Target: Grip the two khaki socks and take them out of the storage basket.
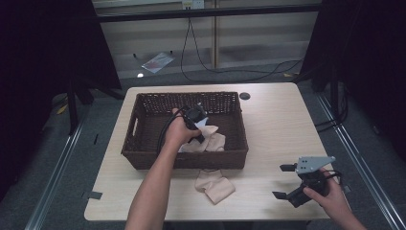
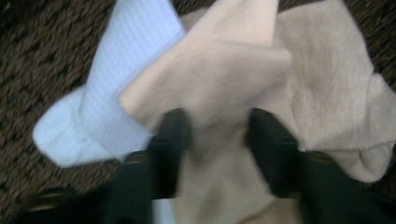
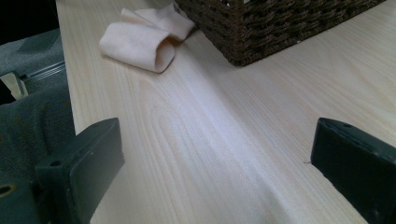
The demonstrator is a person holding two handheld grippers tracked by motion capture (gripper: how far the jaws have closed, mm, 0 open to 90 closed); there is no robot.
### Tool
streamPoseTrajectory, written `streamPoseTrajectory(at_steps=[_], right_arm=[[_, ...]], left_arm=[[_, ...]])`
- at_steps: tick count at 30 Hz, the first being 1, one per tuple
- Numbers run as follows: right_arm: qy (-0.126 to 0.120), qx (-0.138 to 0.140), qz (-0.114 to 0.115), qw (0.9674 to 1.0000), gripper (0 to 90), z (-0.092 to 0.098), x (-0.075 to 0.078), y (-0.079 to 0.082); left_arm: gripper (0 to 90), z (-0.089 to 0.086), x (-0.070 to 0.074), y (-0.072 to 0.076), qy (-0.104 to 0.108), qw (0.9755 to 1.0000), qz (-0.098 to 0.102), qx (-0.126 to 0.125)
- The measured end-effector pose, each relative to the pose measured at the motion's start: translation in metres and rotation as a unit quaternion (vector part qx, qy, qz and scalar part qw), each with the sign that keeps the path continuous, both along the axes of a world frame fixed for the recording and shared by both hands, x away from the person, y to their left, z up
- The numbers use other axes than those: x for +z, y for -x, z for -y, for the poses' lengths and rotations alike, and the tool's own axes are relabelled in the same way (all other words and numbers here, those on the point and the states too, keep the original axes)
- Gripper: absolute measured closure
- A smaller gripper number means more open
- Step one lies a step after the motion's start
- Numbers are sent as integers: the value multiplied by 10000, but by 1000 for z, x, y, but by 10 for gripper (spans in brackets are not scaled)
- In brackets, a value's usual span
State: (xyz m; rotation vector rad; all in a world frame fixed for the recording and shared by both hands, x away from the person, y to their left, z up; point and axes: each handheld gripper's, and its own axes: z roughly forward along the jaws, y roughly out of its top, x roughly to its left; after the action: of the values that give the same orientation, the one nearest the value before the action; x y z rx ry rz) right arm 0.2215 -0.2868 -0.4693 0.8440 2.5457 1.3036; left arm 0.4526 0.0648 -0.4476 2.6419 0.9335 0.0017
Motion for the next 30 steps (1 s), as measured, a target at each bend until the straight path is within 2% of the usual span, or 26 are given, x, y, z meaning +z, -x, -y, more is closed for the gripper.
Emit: streamPoseTrajectory(at_steps=[1,2,4,5,10,17,18,20,23,25,28,30], right_arm=[[3,3,0,10000,23,0,0,0],[0,7,-5,10000,23,0,0,0],[-3,0,0,10000,23,0,0,0],[-3,0,-1,10000,23,0,0,0],[-16,4,-25,10000,23,-1,0,0],[1,-7,-3,10000,23,0,0,0],[2,0,-6,10000,23,0,0,0],[5,0,-5,10000,23,0,0,0],[3,-17,6,10000,23,0,0,0],[1,-16,-5,10000,23,0,0,0],[11,2,-5,10000,23,0,0,0],[-9,1,-19,10000,23,-1,0,0]], left_arm=[[656,-2,0,0,19,10000,-43,-3],[808,-3,0,1,-1,10000,-69,46],[865,-7,2,0,-20,9999,-115,-5],[879,-7,4,1,33,9998,-149,93],[887,-12,15,3,199,9989,-386,178],[888,-15,36,7,404,9977,-536,132],[887,-15,43,9,420,9977,-514,150],[888,-16,46,9,453,9976,-509,154],[887,-21,61,10,522,9973,-497,104],[887,-22,66,11,495,9976,-479,88],[887,-26,74,12,563,9972,-482,94],[887,-30,80,13,520,9975,-478,87]])
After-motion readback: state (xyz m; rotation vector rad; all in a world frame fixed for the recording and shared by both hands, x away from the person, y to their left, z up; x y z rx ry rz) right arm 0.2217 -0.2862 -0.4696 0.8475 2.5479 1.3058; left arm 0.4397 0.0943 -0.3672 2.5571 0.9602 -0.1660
